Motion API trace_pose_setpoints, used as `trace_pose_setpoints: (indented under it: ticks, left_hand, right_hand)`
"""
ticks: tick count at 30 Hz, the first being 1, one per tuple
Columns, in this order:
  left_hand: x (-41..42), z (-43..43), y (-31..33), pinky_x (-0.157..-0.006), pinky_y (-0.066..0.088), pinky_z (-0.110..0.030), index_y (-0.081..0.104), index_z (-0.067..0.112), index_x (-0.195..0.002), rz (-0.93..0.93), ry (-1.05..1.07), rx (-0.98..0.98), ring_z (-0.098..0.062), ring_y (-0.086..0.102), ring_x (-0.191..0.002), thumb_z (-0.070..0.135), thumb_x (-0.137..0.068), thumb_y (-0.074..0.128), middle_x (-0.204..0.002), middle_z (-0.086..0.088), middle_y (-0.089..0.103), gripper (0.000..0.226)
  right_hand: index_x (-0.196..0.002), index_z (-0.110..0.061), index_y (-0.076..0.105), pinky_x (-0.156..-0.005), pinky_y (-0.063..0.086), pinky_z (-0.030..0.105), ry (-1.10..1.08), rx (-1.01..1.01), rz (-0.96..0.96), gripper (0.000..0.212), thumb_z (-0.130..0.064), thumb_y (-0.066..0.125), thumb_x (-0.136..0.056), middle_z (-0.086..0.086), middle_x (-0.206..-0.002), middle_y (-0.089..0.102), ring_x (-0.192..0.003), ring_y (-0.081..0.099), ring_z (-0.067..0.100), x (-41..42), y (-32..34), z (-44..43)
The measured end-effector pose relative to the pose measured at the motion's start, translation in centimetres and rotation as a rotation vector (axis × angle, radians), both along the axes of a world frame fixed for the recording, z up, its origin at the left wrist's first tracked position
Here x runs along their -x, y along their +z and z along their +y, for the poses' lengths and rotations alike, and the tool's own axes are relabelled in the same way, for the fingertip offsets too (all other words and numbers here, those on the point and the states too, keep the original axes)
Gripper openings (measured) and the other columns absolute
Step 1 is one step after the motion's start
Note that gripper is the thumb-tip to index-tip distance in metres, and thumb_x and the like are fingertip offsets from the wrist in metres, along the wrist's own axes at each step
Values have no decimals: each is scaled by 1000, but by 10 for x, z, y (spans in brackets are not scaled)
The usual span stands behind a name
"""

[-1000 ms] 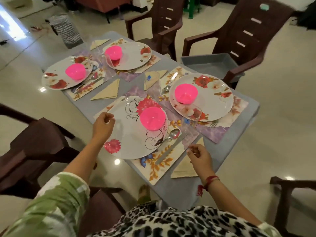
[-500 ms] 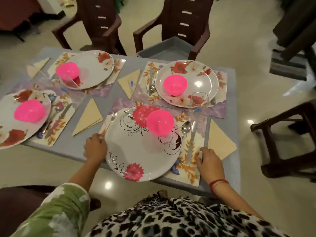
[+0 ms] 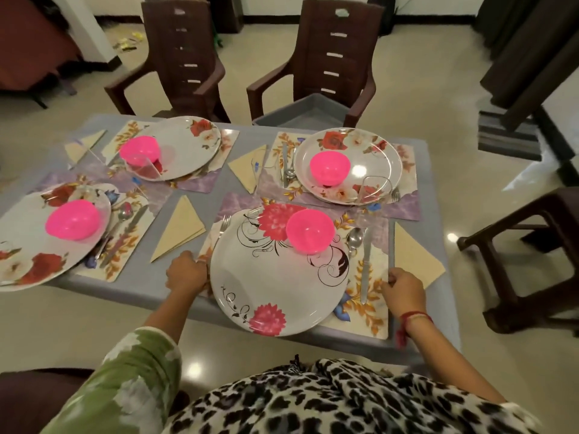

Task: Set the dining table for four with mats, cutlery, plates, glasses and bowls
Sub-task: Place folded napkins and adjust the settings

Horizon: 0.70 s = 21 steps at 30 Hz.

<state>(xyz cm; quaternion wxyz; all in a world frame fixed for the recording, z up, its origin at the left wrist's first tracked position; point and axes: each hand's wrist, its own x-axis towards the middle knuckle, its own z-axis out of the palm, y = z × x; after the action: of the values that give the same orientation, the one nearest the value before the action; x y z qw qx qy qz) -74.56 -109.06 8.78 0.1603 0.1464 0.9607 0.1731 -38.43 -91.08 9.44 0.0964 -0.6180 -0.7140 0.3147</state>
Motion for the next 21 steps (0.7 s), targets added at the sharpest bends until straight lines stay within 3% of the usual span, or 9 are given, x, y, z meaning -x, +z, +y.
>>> trace_pose_setpoints:
  ticks: [7, 13, 18, 21]
  left_hand:
    - [6, -1, -2, -97, 42, -47, 48, 12, -130, -98, 93, -107, -38, 48, -119, 32, -92, 55, -127, -18, 56, 44]
    - [7, -6, 6, -83, 42, -32, 56, 12, -120, -136, 116, -202, -31, 57, -108, 24, -91, 56, -118, -13, 62, 32]
    - [12, -3, 4, -76, 46, -30, 69, 8, -97, -166, 104, -278, -25, 60, -87, 25, -90, 60, -100, -11, 70, 21]
    - [13, -5, -2, -77, 49, -32, 71, 11, -103, -146, 98, -261, -23, 61, -87, 28, -90, 61, -101, -9, 70, 24]
  right_hand:
    - [-100, -4, 65, -80, 50, 38, -66, 59, 38, 21, -3, 68, -79, 15, -95, 68, -90, 62, 31, 0, 1, 12]
    - [-102, -1, 65, -80, 47, 37, -66, 19, 17, 21, -2, 66, -81, 18, -97, 67, -92, 61, 35, 2, -4, 10]
    - [-103, -1, 66, -84, 47, 41, -108, 32, 59, 25, -2, 70, -78, 19, -100, 68, -95, 61, 36, 1, -7, 14]
    - [-101, 0, 67, -85, 46, 39, -128, 26, 118, 25, -4, 73, -77, 20, -100, 68, -95, 61, 36, -3, -6, 15]
